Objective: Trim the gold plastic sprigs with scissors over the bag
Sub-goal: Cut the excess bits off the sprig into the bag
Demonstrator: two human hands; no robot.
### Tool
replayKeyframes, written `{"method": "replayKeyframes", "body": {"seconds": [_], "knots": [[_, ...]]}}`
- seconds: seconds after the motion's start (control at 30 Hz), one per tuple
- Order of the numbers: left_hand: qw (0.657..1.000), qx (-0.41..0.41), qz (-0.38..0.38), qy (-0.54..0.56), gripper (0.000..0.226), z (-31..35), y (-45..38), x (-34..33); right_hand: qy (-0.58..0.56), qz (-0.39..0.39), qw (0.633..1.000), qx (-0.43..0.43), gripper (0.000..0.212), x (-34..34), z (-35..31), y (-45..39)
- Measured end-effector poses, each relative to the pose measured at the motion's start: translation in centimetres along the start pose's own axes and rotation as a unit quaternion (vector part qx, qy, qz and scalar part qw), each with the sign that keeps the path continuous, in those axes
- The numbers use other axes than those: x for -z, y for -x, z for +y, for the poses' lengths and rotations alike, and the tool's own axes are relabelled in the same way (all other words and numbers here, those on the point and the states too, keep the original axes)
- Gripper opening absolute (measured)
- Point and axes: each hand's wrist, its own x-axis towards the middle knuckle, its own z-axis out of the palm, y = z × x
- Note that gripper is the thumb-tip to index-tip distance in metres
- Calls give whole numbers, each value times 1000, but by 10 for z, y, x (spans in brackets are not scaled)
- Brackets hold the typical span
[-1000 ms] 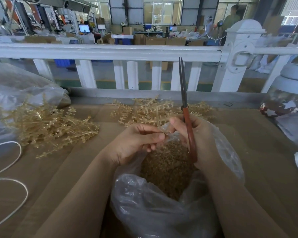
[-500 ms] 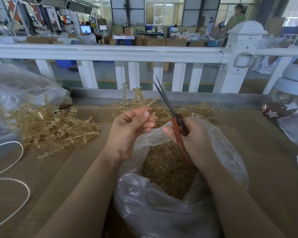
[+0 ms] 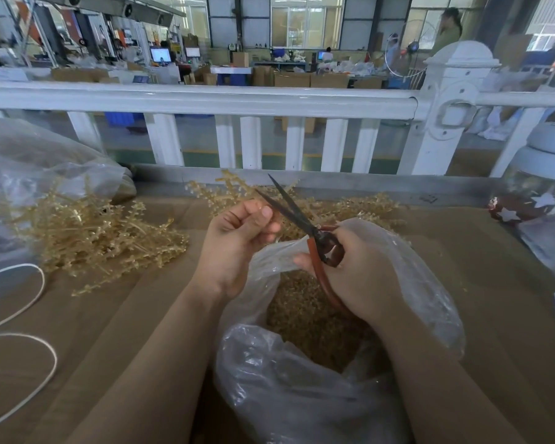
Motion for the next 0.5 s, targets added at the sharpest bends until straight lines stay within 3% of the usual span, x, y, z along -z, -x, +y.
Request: {"method": "replayKeyframes", "body": {"seconds": [0.5], "knots": [[999, -27, 17, 8, 10, -3, -1, 3, 45, 24, 997, 55, 58, 0, -2, 1]]}}
